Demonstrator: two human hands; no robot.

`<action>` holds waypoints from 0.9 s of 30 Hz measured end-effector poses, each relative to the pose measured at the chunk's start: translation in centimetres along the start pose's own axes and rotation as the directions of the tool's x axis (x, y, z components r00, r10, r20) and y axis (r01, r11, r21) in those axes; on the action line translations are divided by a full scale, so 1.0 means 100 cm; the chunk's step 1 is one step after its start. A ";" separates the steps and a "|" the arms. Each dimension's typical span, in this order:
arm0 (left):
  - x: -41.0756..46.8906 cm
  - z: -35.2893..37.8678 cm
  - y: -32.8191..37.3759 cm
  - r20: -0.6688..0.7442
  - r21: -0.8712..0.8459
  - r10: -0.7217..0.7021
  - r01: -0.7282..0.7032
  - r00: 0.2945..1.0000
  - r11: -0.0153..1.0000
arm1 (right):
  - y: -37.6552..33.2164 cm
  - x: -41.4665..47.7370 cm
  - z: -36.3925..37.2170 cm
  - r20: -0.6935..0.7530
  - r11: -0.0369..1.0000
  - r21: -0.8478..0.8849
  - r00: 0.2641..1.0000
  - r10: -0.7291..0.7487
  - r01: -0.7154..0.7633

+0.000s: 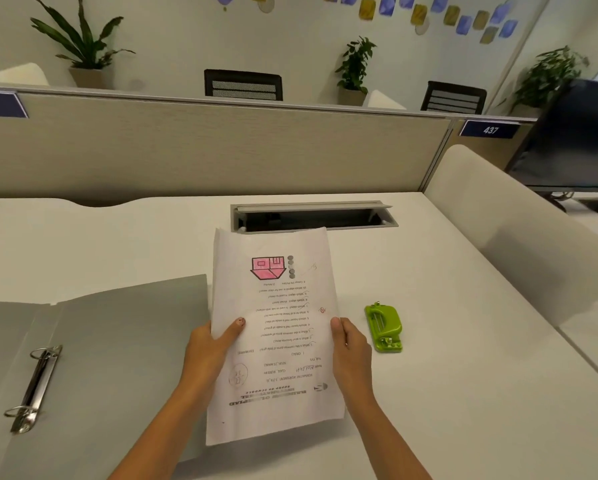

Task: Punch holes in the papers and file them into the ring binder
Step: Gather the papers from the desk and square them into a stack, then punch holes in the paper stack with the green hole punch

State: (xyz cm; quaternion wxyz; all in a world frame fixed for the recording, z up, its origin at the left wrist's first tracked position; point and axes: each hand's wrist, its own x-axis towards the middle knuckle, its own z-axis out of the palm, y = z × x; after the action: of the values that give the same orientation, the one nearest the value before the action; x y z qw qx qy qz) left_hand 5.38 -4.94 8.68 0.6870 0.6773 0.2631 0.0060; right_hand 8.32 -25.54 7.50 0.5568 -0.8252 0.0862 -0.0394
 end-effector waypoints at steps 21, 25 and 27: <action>0.023 0.045 -0.005 0.118 0.228 0.051 -0.077 0.992 0.971 | 0.057 0.061 -0.055 -0.395 0.956 -0.289 0.916 -0.068 -0.054; 0.029 0.050 -0.005 0.143 0.242 0.031 -0.066 0.989 0.968 | 0.062 0.072 -0.063 -0.342 0.958 -0.241 0.937 0.066 -0.155; 0.031 0.052 -0.006 0.150 0.245 0.029 -0.066 0.988 0.967 | 0.064 0.076 -0.065 -0.306 0.960 -0.226 0.948 0.090 -0.165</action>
State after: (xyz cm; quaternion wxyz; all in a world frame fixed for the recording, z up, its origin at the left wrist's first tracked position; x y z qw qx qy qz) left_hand 9.76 -8.74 6.77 0.6134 0.7630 0.1948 -0.0601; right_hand 14.12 -35.17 3.81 0.4313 -0.8661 0.2255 -0.1136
